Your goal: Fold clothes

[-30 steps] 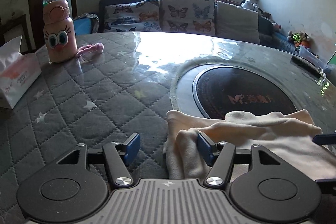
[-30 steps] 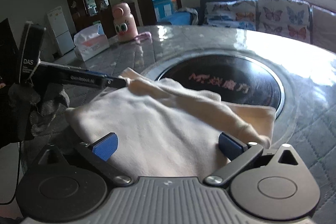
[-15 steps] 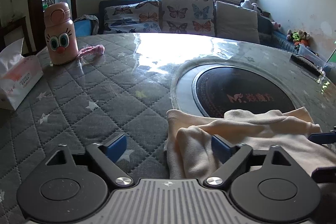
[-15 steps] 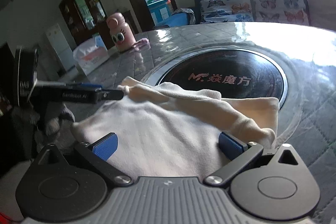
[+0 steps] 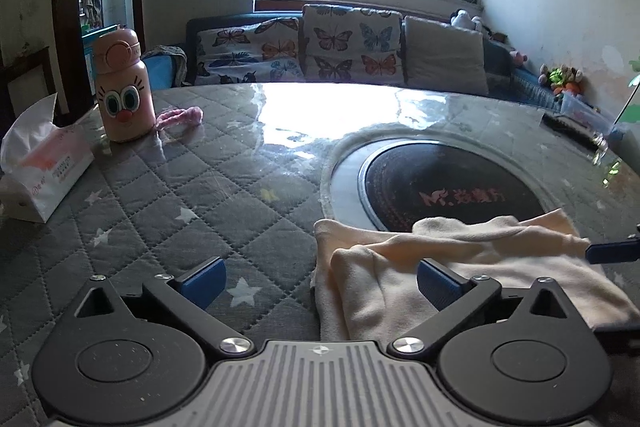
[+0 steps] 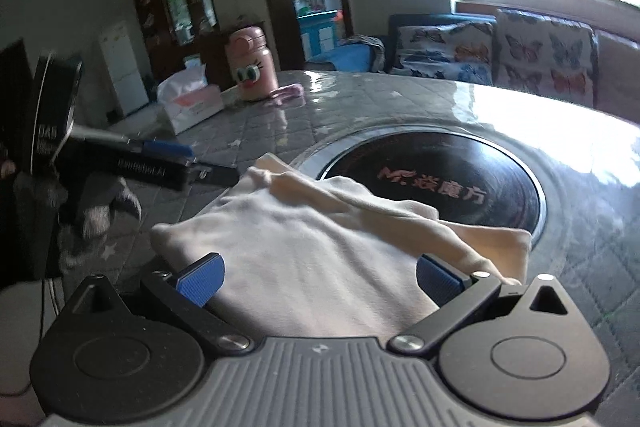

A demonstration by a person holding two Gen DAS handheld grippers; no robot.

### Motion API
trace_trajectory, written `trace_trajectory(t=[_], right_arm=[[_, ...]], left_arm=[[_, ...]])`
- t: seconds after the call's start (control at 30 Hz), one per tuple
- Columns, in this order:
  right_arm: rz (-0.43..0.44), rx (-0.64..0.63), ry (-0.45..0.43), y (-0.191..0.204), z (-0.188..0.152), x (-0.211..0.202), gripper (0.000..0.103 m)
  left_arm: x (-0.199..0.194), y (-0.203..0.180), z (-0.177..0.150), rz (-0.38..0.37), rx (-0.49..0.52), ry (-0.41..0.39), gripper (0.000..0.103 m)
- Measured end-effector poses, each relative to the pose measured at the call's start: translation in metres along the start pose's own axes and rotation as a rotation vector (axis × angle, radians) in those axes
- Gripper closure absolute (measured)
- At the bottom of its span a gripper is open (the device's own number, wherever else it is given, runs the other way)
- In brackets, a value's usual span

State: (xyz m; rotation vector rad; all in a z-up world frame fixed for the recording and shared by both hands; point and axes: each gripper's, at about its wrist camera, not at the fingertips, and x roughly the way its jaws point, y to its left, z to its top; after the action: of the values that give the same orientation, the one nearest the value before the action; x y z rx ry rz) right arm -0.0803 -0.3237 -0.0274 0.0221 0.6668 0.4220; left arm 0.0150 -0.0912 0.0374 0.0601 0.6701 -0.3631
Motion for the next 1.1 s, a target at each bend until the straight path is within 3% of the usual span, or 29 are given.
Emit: trace_trajectory(t=[0.3, 0.57, 0.77, 0.93, 1.1], right_arm=[[-0.028, -0.213, 0.018, 0.044, -0.003, 0.007, 0.000], [-0.020, -0.311, 0.045, 0.070, -0.004, 0.020, 0.001], [-0.023, -0.389, 0.062, 0.089, -0.002, 0.033, 0.005], [-0.021, -0.447, 0.072, 0.106, 0.000, 0.042, 0.016], [-0.010, -0.518, 0.085, 0.124, -0.002, 0.052, 0.038]], left_arm=[[-0.009, 0.004, -0.005, 0.021, -0.007, 0.006, 0.000], [-0.014, 0.013, -0.013, 0.045, -0.051, 0.023, 0.000], [-0.016, 0.019, -0.013, 0.024, -0.112, 0.038, 0.000], [-0.019, 0.021, -0.012, -0.007, -0.138, 0.038, 0.002], [-0.019, 0.023, -0.011, -0.034, -0.166, 0.051, 0.006]])
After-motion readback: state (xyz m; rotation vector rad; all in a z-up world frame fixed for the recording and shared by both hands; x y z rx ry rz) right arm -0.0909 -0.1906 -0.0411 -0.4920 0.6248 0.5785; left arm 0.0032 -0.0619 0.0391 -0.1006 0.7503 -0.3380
